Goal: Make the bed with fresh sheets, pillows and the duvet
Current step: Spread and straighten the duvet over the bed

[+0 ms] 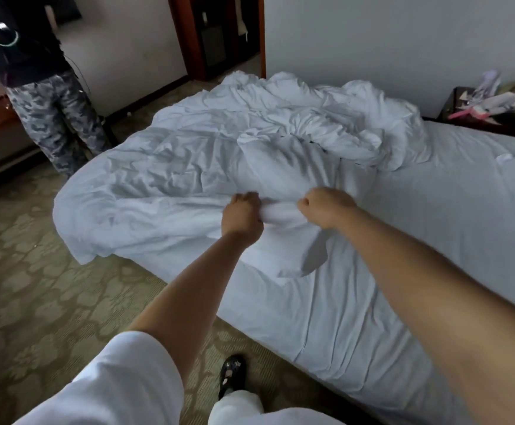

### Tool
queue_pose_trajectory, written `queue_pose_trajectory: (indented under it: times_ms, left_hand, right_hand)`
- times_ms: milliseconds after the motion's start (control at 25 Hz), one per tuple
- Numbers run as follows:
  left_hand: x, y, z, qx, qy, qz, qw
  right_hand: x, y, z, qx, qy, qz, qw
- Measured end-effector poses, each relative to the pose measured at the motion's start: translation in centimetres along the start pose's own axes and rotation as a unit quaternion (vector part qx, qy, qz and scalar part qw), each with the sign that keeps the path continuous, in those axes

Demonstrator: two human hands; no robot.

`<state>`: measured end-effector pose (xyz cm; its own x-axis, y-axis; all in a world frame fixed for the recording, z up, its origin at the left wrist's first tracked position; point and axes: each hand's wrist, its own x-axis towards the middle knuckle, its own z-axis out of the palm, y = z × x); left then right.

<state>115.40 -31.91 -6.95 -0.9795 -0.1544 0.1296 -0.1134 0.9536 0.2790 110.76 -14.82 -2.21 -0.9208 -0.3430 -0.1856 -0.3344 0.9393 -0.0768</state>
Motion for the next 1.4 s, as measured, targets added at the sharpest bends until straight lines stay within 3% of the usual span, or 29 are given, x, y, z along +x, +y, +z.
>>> queue_pose_trajectory:
  times_ms: [40,120,200,320,440,520,680,760,880,920,1040,1120,1240,1400]
  left_hand:
    - [-1.2,0.1,1.1,0.031,-0.081,0.010,0.996]
    - [-5.5,-0.1,5.2,0.121,-0.274,0.043,0.953]
    - [-10.5,-1.0,8.5,0.175,-0.364,0.065,0.913]
    - [-10.0,-1.7,8.2,0.139,-0.306,0.060,0.940]
    - [-5.7,-0.7,4.5,0.074,-0.182,-0.035,0.980]
    - [-4.7,-0.2,3.4,0.094,-0.128,-0.051,0.986]
    - [-10.7,2.4,6.1,0.159,-0.312,0.059,0.935]
    - [-10.5,2.1,6.5,0.126,-0.302,0.053,0.944]
    - [-7.1,0.2,5.9,0.065,-0.198,-0.031,0.977]
    - [-6.5,-0.1,5.9,0.075,-0.214,-0.032,0.973]
    - [-8.5,0.4,7.6,0.128,-0.428,-0.005,0.894]
    - [-11.1,0.1,10.1,0.118,-0.501,-0.023,0.857]
    - [-12.1,-0.1,11.4,0.100,-0.525,-0.037,0.844]
    - [-9.5,1.0,10.4,0.108,-0.478,-0.039,0.871]
  right_hand:
    - [-1.6,0.2,3.0,-0.007,-0.035,0.005,0.999]
    - [-5.4,0.2,9.2,-0.022,-0.150,-0.022,0.988]
    - [-8.6,-0.3,12.3,-0.023,-0.240,-0.068,0.968]
    - [-8.2,-1.0,10.4,-0.042,-0.217,-0.129,0.967]
    - [-5.1,-0.7,5.9,0.005,-0.106,-0.096,0.990]
    - [-4.5,0.0,5.9,0.043,-0.093,-0.083,0.991]
    - [-8.9,0.6,11.3,-0.033,-0.291,-0.092,0.952]
    - [-8.4,0.5,10.9,-0.015,-0.268,-0.098,0.958]
    - [-5.6,0.5,8.4,0.078,-0.103,-0.053,0.990]
    - [-4.8,0.8,8.3,0.089,-0.096,-0.050,0.990]
    - [-4.9,1.9,11.9,0.020,-0.272,-0.063,0.960]
    - [-6.0,3.5,15.6,-0.056,-0.354,-0.047,0.932]
    - [-5.6,5.3,16.8,-0.019,-0.370,-0.025,0.928]
    - [-5.2,5.7,15.2,0.056,-0.303,-0.004,0.951]
